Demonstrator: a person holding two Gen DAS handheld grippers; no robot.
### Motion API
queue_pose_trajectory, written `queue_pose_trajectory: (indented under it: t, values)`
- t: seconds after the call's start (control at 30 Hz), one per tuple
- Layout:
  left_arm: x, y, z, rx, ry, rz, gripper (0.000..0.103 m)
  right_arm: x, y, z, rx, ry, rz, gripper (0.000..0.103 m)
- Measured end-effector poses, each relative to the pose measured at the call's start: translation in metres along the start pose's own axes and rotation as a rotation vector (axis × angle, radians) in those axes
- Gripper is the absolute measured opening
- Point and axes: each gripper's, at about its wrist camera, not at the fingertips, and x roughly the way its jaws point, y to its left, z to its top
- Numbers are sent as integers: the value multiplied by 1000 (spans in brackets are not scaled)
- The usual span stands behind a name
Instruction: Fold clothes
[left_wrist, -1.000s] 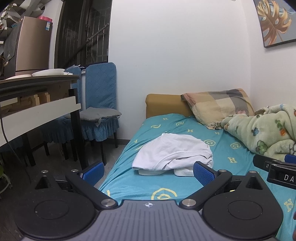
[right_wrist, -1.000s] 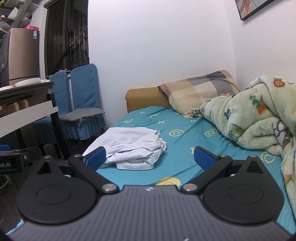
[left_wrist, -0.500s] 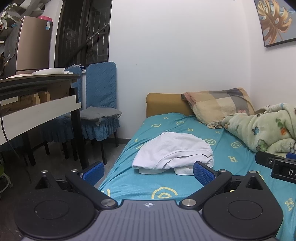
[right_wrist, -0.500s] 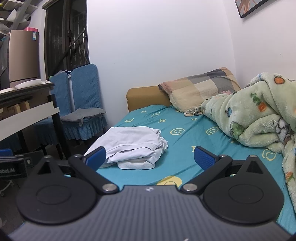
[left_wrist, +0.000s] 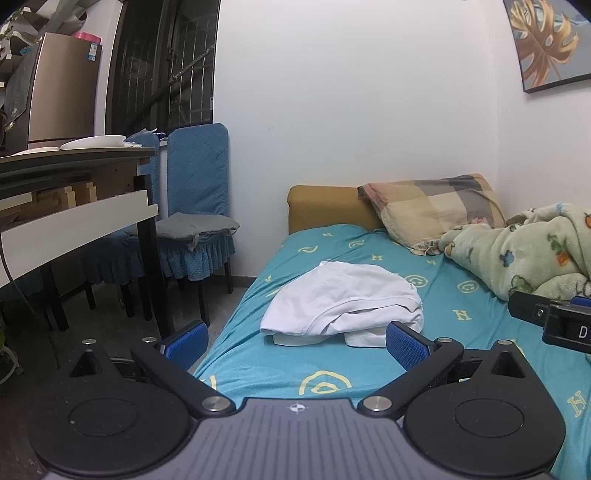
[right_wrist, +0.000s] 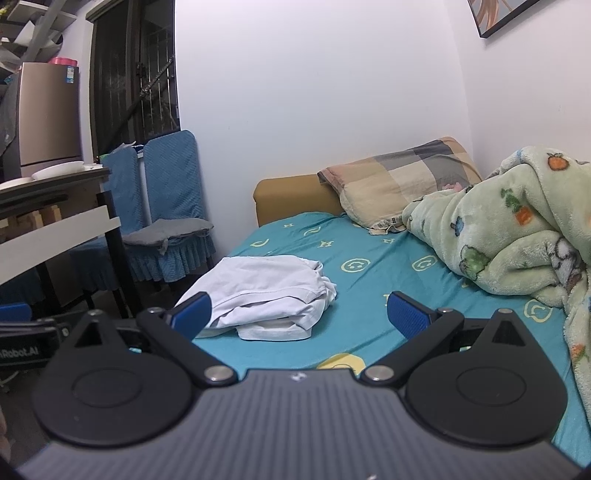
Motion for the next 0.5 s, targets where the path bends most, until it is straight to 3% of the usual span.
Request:
queue_pose_trajectory:
  t: [0.23,0.37,0.5]
  values:
    - [34,-6,3,18,55,-4,103,-6,-13,19,74,-41,20,103]
    - [89,-13,11,48,106,-15,102,-10,-23,32,72,-100,4,103]
    - [159,-24,11,77,156,-35,93,3,-36,31,89,-60,24,103]
